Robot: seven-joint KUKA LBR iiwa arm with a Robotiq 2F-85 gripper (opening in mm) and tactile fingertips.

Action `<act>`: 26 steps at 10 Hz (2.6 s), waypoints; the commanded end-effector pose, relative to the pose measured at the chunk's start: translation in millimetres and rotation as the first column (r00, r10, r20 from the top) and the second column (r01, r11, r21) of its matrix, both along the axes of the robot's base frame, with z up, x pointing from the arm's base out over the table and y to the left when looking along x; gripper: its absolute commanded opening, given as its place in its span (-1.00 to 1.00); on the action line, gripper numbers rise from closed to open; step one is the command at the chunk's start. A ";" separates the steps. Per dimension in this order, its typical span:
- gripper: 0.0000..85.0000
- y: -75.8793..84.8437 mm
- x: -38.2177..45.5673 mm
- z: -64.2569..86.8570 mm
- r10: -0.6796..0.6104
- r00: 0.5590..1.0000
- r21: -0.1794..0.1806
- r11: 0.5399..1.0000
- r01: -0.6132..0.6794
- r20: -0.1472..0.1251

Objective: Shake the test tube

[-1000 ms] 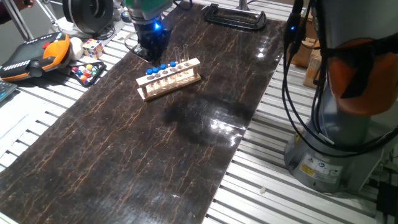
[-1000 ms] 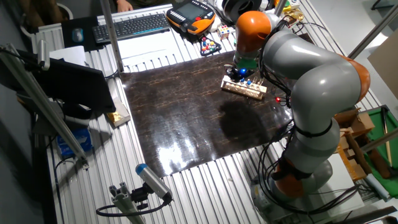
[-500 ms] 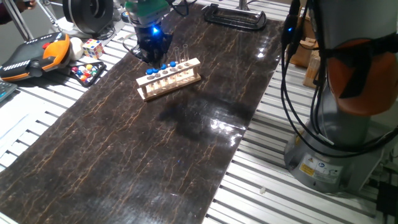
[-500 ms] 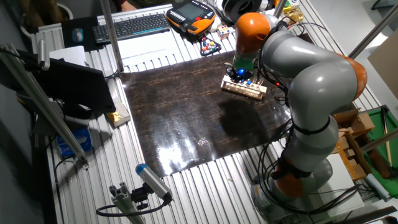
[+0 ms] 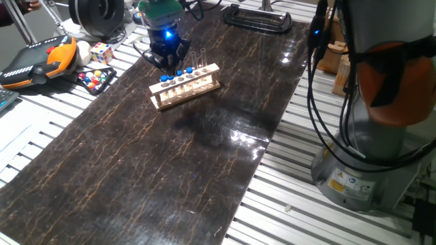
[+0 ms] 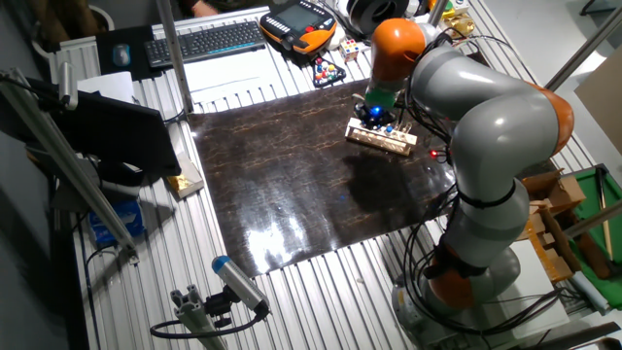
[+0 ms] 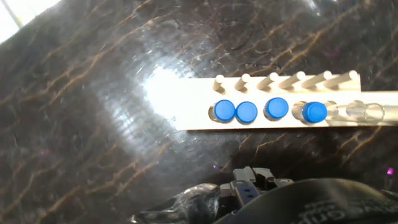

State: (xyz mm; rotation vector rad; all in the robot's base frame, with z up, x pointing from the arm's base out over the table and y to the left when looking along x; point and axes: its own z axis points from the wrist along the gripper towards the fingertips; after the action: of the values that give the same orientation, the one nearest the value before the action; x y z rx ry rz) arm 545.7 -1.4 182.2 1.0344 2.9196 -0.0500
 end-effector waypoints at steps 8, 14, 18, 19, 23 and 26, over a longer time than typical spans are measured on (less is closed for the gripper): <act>-0.98 -13.6 0.6 -8.8 -0.547 0.837 -0.002 0.837 0.547 0.007; -0.98 -7.2 8.7 -12.9 -0.724 0.690 0.036 0.690 0.723 -0.005; -0.98 -5.4 11.6 -13.4 -0.746 0.666 0.043 0.666 0.745 0.011; -0.98 -5.6 11.6 -13.7 -0.742 0.670 0.046 0.670 0.741 0.013; -0.98 -5.6 11.6 -13.7 -0.706 0.708 0.054 0.708 0.704 0.018; -0.98 -5.6 11.6 -13.7 -0.708 0.706 -0.020 0.706 0.708 -0.004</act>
State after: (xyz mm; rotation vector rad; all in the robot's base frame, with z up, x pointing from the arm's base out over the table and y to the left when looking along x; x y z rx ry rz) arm 557.3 -6.8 168.3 2.0958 2.3107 -0.0981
